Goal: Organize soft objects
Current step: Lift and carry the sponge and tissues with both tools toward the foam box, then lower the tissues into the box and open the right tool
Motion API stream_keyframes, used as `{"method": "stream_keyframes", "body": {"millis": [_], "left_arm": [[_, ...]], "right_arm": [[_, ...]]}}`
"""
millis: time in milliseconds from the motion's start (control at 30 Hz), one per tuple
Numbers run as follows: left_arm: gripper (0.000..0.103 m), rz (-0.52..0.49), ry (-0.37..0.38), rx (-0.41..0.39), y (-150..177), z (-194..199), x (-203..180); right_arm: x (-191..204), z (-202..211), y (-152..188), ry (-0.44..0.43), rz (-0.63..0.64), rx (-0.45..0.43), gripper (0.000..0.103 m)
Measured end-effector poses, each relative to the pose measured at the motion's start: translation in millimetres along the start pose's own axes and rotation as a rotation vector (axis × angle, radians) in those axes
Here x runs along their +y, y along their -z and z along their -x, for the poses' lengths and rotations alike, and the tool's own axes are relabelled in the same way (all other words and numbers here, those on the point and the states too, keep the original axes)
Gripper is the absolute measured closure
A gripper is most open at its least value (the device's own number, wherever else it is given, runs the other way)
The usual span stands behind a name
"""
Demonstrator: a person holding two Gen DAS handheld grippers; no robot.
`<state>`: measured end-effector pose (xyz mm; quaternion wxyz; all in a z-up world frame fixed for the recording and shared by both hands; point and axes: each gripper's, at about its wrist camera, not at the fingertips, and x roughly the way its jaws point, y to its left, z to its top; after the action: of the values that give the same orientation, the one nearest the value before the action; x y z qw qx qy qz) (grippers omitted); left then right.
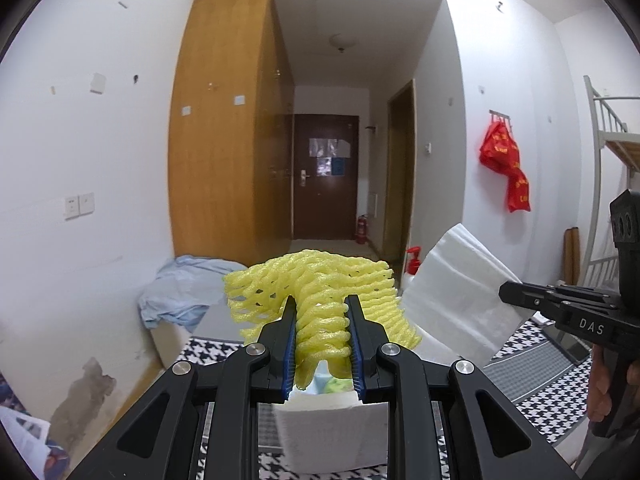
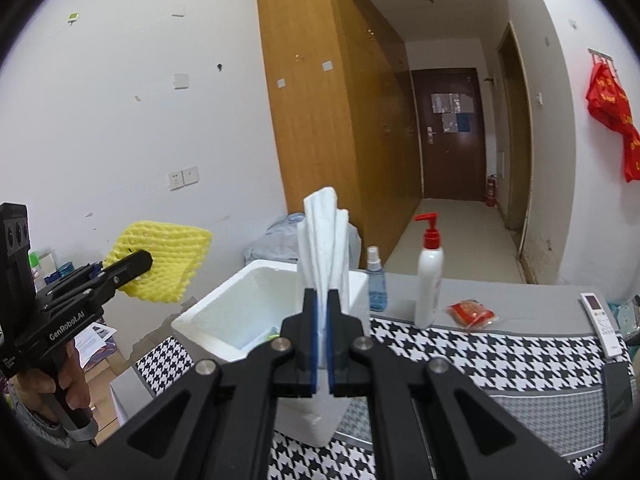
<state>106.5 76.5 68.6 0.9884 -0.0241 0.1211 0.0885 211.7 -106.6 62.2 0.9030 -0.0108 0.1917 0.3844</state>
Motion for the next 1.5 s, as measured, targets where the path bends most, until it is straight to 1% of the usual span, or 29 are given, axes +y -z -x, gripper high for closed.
{"method": "stream_keyframes", "body": {"millis": [200, 367, 633, 833, 1233, 1267, 1333, 1400, 1467, 1500], "left_arm": [[0.080, 0.020, -0.011, 0.020, 8.5, 0.6, 9.7], [0.080, 0.044, -0.024, 0.014, 11.8, 6.3, 25.4], [0.080, 0.064, -0.043, 0.027, 20.8, 7.9, 39.9], [0.080, 0.077, -0.055, 0.032, 24.4, 6.6, 47.3], [0.080, 0.081, -0.063, 0.039, 26.4, 4.2, 51.2], [0.080, 0.081, -0.063, 0.039, 26.3, 4.1, 51.0], [0.080, 0.083, -0.064, 0.037, 26.3, 4.5, 50.9], [0.080, 0.082, -0.063, 0.037, 26.0, 4.2, 50.1], [0.080, 0.081, -0.064, 0.037, 25.8, 3.2, 50.3], [0.080, 0.082, -0.064, 0.039, 25.9, 2.6, 50.4]], "right_arm": [[15.3, -10.6, -4.6, -0.025, 0.020, 0.006, 0.098], [29.8, -26.1, -7.7, -0.034, 0.037, 0.022, 0.098], [43.4, -54.0, -8.0, -0.042, 0.039, 0.065, 0.098], [51.2, -75.2, -3.1, -0.019, 0.062, 0.113, 0.098], [51.3, -99.5, 4.8, 0.007, 0.065, 0.189, 0.097], [51.4, -101.2, 5.5, 0.010, 0.067, 0.197, 0.093], [50.0, -102.4, 6.5, 0.005, 0.058, 0.203, 0.078], [50.4, -102.2, 7.0, -0.002, 0.058, 0.203, 0.038], [51.7, -98.4, 7.5, -0.001, 0.060, 0.182, 0.030], [52.4, -97.1, 7.3, -0.006, 0.060, 0.180, 0.029]]}}
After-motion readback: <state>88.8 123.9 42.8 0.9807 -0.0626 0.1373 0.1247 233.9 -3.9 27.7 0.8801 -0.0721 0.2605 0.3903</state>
